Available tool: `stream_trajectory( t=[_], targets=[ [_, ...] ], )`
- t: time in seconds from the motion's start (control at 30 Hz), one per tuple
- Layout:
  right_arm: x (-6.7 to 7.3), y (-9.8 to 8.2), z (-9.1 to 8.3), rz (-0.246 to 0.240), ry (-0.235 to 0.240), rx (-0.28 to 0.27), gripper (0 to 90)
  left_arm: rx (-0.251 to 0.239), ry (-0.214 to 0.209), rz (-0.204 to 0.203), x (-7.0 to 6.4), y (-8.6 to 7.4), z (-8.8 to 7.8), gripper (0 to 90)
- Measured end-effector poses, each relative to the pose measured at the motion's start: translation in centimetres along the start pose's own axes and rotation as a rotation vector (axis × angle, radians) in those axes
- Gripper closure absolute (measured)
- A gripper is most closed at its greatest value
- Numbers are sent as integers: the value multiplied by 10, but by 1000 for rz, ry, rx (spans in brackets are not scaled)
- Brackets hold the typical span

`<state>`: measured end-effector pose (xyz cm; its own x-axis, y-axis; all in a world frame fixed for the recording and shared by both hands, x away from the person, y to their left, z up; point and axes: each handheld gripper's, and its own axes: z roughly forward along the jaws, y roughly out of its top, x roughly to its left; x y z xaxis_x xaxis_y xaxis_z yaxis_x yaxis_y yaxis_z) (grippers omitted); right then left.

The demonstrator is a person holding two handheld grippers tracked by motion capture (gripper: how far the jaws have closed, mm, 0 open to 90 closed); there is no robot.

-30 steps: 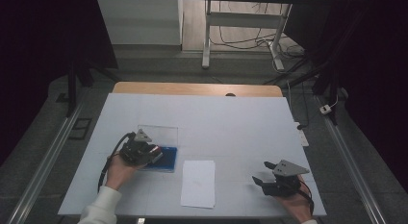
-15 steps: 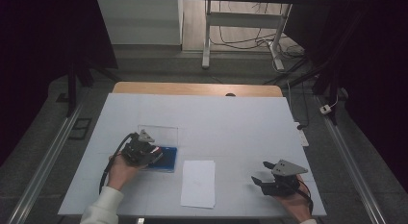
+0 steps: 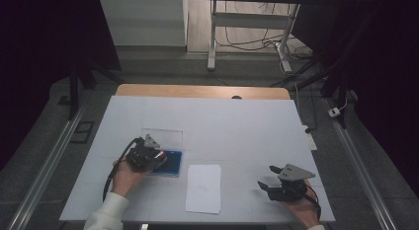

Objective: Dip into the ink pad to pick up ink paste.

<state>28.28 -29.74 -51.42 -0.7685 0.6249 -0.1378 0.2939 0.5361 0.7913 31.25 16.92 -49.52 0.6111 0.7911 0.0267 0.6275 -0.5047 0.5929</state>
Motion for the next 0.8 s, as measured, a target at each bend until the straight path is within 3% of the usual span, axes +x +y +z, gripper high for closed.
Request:
stream_trajectory(
  t=[0.8],
  targets=[
    [0, 0, 1, 2, -6, -2, 287, -22, -12, -6, 2, -3, 0, 705]
  ],
)
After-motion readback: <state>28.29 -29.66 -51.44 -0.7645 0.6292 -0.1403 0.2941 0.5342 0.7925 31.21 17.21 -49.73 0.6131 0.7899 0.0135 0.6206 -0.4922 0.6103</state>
